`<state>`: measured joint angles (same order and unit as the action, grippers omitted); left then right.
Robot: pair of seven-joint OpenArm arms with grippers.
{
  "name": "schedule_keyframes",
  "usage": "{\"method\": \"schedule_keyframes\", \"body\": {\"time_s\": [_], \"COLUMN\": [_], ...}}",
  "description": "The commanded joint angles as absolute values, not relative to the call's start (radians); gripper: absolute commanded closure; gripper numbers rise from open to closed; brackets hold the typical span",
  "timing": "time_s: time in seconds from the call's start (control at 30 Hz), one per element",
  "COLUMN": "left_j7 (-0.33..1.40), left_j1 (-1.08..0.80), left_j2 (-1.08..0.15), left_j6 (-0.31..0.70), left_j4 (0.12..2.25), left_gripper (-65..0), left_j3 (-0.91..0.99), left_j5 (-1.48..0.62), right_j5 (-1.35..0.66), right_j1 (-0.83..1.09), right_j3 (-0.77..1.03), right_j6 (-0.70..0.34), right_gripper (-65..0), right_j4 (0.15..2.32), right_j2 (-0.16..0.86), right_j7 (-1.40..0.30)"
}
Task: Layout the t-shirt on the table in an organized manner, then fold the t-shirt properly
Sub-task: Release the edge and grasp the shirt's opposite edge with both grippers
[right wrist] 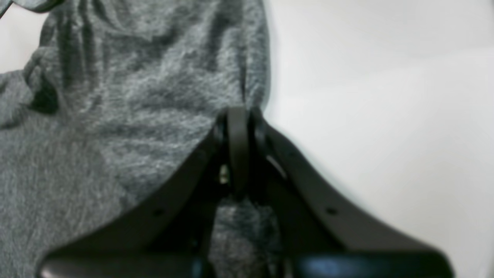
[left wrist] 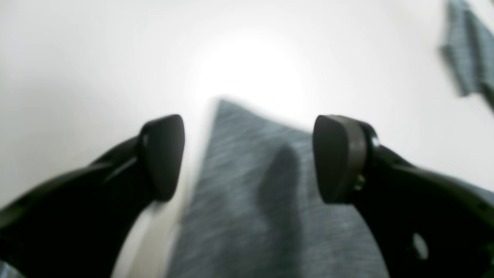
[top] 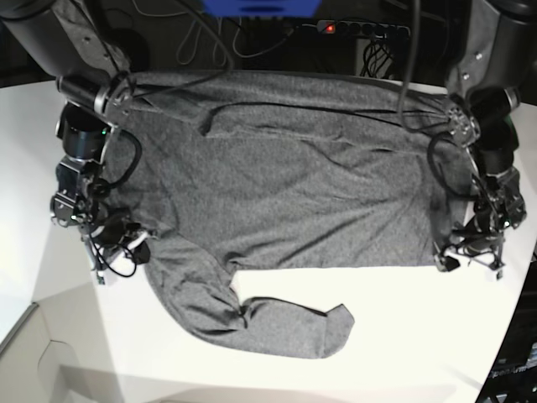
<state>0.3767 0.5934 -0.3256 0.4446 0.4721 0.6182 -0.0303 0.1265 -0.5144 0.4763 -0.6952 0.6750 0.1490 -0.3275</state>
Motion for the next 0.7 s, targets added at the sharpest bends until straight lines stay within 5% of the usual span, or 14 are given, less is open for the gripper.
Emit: {"method": "schedule_keyframes", "body": {"time_s": [0.0,0.57,0.67], "left_j7": [0.36,0.311,0.272], "left_j1": [0.634,0.638,0.634], "left_j2": [-0.331,-0.326,-0.331], "left_j6": [0.455,0.387,0.387], "left_j4": [0.487,0.366,0.357], "left_gripper": [-50.4,-49.5,-36.3], "left_j3": [0.615,0.475,0.476], "left_j5": [-0.044,0.053,0.051], "right_j5": [0.147,0.147,0.147], "right_j1": [-0.53,-0.53,-0.53], "right_j3": [0.475,0.475,0.475], "right_j6": [-0.698,-0.698,-0.698], "right_gripper": [0.0,0.0,0.0], "right_j4": [0.684,0.684,0.684], "right_j2": [0.16,0.16,0.162], "right_j7": [-0.348,-0.348,-0.348]}}
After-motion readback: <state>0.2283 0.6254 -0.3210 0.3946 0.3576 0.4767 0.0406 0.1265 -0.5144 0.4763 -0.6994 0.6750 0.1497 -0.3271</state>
